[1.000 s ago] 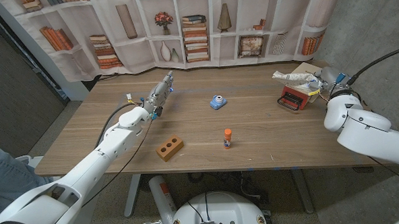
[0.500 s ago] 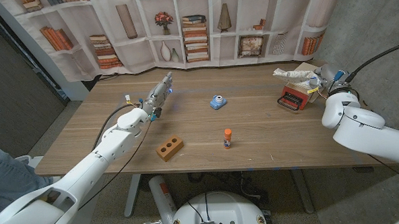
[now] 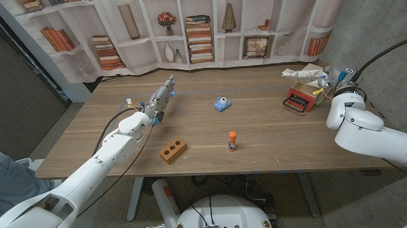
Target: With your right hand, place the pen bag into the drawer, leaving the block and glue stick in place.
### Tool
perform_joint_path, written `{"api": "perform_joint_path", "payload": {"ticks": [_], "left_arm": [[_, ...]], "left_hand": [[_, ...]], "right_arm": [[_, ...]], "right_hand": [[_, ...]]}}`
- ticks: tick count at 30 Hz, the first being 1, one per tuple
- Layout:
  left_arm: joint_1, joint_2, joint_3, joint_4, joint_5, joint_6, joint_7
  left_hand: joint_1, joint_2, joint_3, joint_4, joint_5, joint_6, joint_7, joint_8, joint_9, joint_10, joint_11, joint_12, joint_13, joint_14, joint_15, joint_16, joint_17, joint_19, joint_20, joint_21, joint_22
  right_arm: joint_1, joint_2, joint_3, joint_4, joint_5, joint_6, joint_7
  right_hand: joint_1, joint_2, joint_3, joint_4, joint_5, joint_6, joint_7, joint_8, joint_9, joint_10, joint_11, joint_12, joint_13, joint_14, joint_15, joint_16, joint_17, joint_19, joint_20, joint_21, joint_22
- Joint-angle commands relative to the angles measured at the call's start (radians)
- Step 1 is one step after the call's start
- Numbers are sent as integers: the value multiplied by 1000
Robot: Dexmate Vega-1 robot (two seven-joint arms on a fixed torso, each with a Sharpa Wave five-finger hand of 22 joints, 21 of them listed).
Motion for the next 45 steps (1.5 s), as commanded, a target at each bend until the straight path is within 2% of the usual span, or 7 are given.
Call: {"api": "perform_joint_path", "payload": {"ticks": [1,15,24,33,45], "left_arm": [[-1,-1,-1,20,-4,-10,-10],[-23,-11,6,57,-4,-14,-31],[-29,-15,9,70,-2,-14,-35],[-30,-18,12,72,-2,-12,-35],[-25,-13,13,59,1,-1,-26]], "left_hand": [[5,7,-6,4,-5,1,1,4,5,-5,0,4,5,-24,2,1,3,-116,-5,5,2],[6,8,-8,4,-5,0,2,4,5,-8,1,3,5,-26,4,0,3,-118,-4,5,2],[7,9,-10,4,-5,-1,1,3,5,-7,-1,4,5,-26,5,1,3,-118,-4,5,2],[8,10,-11,4,-6,-1,2,3,5,-9,1,3,5,-26,5,1,3,-118,-4,5,2],[9,11,-14,4,-6,0,1,4,5,-8,0,3,5,-26,5,1,3,-118,-4,6,2]], "right_arm": [[71,-12,-109,24,-103,-85,25],[174,-18,-247,64,-205,-137,106],[216,-30,-300,94,-251,-153,162],[296,-35,-417,134,-352,-179,258],[324,-24,-457,189,-426,-163,349]], "right_hand": [[0,9,0,-3,8,16,-7,6,4,9,-4,-1,2,10,-113,-2,5,7,-1,3,4],[3,9,0,-5,8,20,-7,5,4,7,-7,-6,2,10,-116,-6,5,7,-2,3,3],[5,11,0,-6,8,22,-7,4,4,7,-8,-9,3,13,-117,-6,6,8,-4,3,3],[6,12,0,-7,7,24,-7,2,4,8,-8,-13,3,12,-118,-9,7,7,-6,2,3],[6,12,0,-7,7,23,-7,0,4,9,-8,-16,3,10,-116,-13,6,7,-7,1,3]]}}
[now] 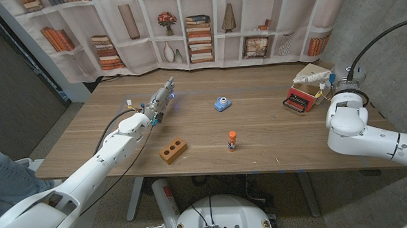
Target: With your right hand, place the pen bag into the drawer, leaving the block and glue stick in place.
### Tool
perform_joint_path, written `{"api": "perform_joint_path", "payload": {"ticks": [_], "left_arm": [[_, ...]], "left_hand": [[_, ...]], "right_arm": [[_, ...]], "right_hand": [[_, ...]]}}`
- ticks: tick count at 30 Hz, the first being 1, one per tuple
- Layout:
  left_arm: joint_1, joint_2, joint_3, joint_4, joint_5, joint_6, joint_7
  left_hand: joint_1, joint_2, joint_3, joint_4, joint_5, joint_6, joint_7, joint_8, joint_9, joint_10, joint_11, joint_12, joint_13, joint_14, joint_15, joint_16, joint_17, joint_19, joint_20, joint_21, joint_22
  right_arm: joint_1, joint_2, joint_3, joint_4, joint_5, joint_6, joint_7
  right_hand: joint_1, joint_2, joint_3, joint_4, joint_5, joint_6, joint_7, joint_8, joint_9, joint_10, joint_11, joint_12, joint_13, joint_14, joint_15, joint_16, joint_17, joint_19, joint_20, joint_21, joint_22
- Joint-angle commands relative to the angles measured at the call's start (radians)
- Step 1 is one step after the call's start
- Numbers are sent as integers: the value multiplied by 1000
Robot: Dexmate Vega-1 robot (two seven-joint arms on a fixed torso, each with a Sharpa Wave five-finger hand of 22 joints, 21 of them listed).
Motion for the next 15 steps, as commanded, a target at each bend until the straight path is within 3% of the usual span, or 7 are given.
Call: {"api": "perform_joint_path", "payload": {"ticks": [1,15], "left_arm": [[2,3,3,-9,3,14,7],[-11,-9,11,21,5,14,0]], "left_hand": [[4,6,-6,3,-6,0,1,4,5,-8,-1,3,5,-26,5,1,3,-118,-4,6,2],[5,7,-9,3,-6,0,2,4,5,-8,0,4,5,-27,6,1,3,-119,-3,6,2]], "right_arm": [[47,10,-67,56,-116,0,129],[70,38,-87,120,-211,29,242]], "right_hand": [[5,12,0,-7,5,14,-9,0,4,4,-3,-4,4,4,-112,-6,2,3,-3,1,3],[6,13,0,-7,5,17,-9,-1,4,5,-3,-8,4,7,-112,-7,3,2,-4,0,3]]}}
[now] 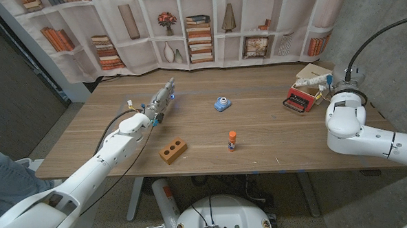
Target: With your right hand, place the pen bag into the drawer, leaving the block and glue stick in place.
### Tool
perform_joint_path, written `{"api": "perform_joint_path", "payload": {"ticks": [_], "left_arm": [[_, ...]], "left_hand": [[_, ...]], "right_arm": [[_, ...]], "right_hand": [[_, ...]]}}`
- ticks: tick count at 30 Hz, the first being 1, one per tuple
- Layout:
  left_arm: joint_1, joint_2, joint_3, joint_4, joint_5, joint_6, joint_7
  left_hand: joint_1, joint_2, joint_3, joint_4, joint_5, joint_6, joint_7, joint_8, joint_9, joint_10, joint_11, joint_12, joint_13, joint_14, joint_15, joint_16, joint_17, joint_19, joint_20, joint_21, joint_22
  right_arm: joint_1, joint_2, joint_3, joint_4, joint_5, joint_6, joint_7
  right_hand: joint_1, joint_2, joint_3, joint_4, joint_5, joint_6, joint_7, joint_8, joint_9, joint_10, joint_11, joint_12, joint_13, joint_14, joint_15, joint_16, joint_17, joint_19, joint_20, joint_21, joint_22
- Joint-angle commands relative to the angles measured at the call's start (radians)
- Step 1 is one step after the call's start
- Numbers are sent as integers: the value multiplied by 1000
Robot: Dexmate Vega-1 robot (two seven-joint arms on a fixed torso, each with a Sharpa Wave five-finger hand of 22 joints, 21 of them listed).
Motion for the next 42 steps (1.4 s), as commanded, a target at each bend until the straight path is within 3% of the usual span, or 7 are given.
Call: {"api": "perform_joint_path", "payload": {"ticks": [1,26,42], "left_arm": [[-10,-9,6,20,3,3,-4],[-26,-19,19,38,12,20,-1],[-35,-21,28,40,18,37,0]], "left_hand": [[5,7,-5,-1,-6,0,2,4,5,-8,-1,4,5,-27,6,1,3,-119,-3,6,2],[7,9,-9,-1,-7,-1,3,3,5,-9,0,3,5,-28,6,1,3,-120,-3,6,2],[8,10,-12,-1,-7,1,3,4,5,-10,2,3,5,-29,6,1,3,-121,-4,6,2]], "right_arm": [[20,25,-20,57,-83,26,98],[10,90,46,166,-143,112,242],[27,137,52,227,-170,143,307]], "right_hand": [[2,9,0,-7,6,17,-9,2,4,5,-3,-3,3,6,-112,1,3,2,-4,0,3],[-2,9,-3,-4,4,12,-9,-5,4,3,-4,-12,4,0,-110,-7,3,-3,-4,-3,3],[-17,9,-8,6,3,11,-9,-9,4,4,-3,-18,4,0,-105,-9,3,-5,-1,-5,3]]}}
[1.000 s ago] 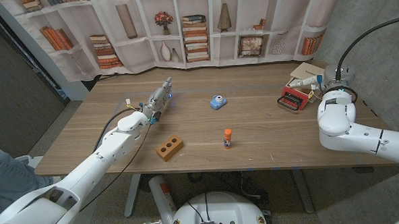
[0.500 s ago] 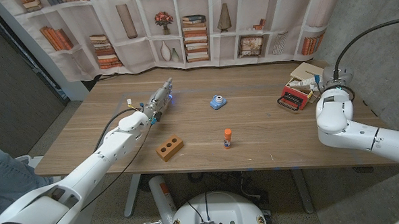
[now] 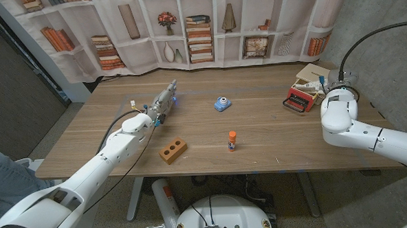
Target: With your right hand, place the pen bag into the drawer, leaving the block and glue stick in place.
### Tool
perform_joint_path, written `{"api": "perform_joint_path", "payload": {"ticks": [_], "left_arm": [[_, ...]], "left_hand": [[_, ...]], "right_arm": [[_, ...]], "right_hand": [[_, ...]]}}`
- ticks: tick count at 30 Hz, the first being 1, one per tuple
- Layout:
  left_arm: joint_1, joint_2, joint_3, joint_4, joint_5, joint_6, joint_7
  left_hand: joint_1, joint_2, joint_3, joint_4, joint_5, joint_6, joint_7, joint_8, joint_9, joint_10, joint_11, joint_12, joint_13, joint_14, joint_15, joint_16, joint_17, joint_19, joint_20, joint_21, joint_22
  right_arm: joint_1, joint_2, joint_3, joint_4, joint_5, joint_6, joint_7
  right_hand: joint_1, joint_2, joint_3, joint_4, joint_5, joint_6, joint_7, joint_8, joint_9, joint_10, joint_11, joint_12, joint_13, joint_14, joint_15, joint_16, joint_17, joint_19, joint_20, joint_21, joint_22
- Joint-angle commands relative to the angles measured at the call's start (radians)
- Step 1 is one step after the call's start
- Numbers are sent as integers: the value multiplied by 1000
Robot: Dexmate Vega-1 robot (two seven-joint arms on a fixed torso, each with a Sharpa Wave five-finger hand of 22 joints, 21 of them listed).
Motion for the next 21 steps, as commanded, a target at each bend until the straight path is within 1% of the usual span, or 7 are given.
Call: {"api": "perform_joint_path", "payload": {"ticks": [1,13,16,19,20,21], "left_arm": [[-8,-2,9,4,5,12,0],[-10,-5,14,3,9,16,-1],[-11,-4,15,1,10,19,0],[-10,-4,15,-1,10,21,0],[-10,-4,16,-1,11,21,0],[-10,-4,15,-2,10,20,0]], "left_hand": [[4,6,-6,5,0,2,3,4,5,-11,0,3,5,-29,6,1,3,-122,-3,6,2],[6,8,-8,5,0,0,2,4,5,-11,0,3,5,-29,8,1,3,-122,-4,6,2],[6,8,-9,5,0,1,2,4,5,-11,0,3,5,-29,7,1,3,-122,-4,6,2],[6,8,-9,5,0,1,3,4,5,-9,1,4,5,-29,8,1,3,-121,-4,6,2],[6,8,-9,5,0,1,3,4,5,-11,2,3,5,-29,8,1,3,-122,-3,6,2],[6,9,-9,5,0,1,3,4,5,-10,1,3,5,-29,7,1,3,-122,-3,6,2]], "right_arm": [[11,33,7,46,-25,32,58],[15,56,8,67,-53,46,77],[7,57,18,64,-52,50,73],[-3,56,31,55,-50,49,67],[-6,56,35,52,-51,45,65],[-12,53,40,47,-49,46,60]], "right_hand": [[-11,1,0,6,4,11,-9,0,5,4,-3,-7,5,0,-105,-2,4,-2,-4,-3,3],[-19,2,-1,10,4,13,-9,-2,5,7,-3,-10,6,2,-106,-4,4,-1,-3,-4,3],[-30,-4,-6,14,4,0,-9,-10,5,-3,-4,-18,6,-3,-103,-9,3,-2,-1,-5,3],[-48,-10,-12,21,4,-23,-9,-25,5,-21,-3,-32,7,-11,-102,-14,2,-7,3,-9,3],[-50,-11,-13,21,4,-24,-9,-26,5,-23,-3,-34,7,-11,-102,-14,2,-7,4,-9,3],[-58,-15,-17,25,4,-32,-9,-31,5,-34,2,-40,7,-17,-100,-17,2,-8,6,-10,3]]}}
